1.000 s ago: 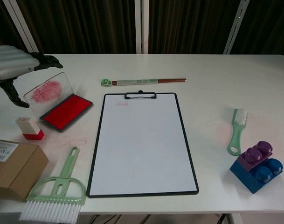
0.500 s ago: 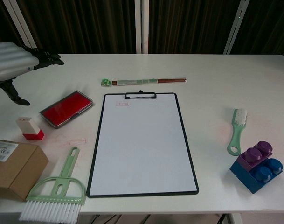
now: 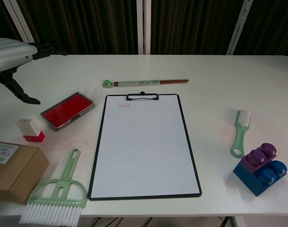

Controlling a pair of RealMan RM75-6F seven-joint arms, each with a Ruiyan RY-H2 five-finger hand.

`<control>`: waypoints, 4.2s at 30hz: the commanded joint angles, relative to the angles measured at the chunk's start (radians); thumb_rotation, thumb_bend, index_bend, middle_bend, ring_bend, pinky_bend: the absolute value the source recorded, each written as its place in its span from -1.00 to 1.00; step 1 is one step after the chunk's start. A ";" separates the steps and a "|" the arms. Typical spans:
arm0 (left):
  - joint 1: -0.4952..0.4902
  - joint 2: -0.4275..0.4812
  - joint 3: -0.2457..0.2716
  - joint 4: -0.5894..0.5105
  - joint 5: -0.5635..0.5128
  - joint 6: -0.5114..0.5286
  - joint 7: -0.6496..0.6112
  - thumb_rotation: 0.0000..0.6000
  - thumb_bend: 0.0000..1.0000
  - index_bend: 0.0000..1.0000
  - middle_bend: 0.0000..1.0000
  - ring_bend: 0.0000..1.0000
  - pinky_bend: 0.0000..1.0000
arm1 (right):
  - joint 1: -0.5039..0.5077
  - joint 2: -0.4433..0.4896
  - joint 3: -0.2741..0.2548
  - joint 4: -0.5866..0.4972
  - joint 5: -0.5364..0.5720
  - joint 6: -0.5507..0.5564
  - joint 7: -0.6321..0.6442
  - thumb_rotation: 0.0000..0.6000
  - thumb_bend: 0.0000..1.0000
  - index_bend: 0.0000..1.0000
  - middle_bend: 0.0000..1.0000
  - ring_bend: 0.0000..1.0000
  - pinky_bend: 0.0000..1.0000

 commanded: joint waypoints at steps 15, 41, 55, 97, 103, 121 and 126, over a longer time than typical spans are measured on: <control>-0.062 -0.197 -0.067 0.092 -0.170 -0.102 0.126 0.11 -0.99 -0.93 -0.79 -0.90 -0.67 | -0.003 0.002 0.001 0.009 0.009 -0.004 0.009 1.00 -0.57 -1.00 -1.00 -1.00 -1.00; -0.013 -0.153 -0.034 0.090 -0.071 0.068 0.169 0.97 -0.77 -0.94 -0.75 -0.90 -0.67 | -0.003 0.005 0.007 0.017 0.000 0.011 0.026 1.00 -0.57 -1.00 -1.00 -1.00 -1.00; 0.123 0.043 0.030 -0.119 0.066 0.263 0.092 1.00 -0.55 -0.70 -0.59 -0.88 -0.60 | 0.000 0.006 0.002 0.013 -0.038 0.046 0.037 1.00 -0.55 -1.00 -1.00 -1.00 -1.00; 0.307 0.116 0.071 0.031 0.136 0.314 -0.199 0.72 -0.78 -0.76 -0.76 -0.84 -0.64 | -0.009 -0.010 0.007 0.038 -0.043 0.086 0.064 1.00 -0.53 -1.00 -1.00 -1.00 -1.00; 0.318 0.117 0.064 0.038 0.139 0.323 -0.207 0.71 -0.69 -0.76 -0.76 -0.84 -0.64 | -0.009 -0.009 0.008 0.031 -0.045 0.089 0.058 1.00 -0.53 -1.00 -1.00 -1.00 -1.00; 0.321 0.132 0.046 0.024 0.142 0.304 -0.209 0.70 -0.68 -0.76 -0.77 -0.84 -0.64 | -0.004 0.003 0.012 0.004 -0.046 0.088 0.037 1.00 -0.53 -1.00 -1.00 -1.00 -1.00; 0.322 0.137 0.041 0.020 0.143 0.303 -0.206 0.70 -0.68 -0.76 -0.76 -0.84 -0.64 | -0.004 -0.001 0.013 -0.002 -0.046 0.091 0.033 1.00 -0.53 -1.00 -1.00 -1.00 -1.00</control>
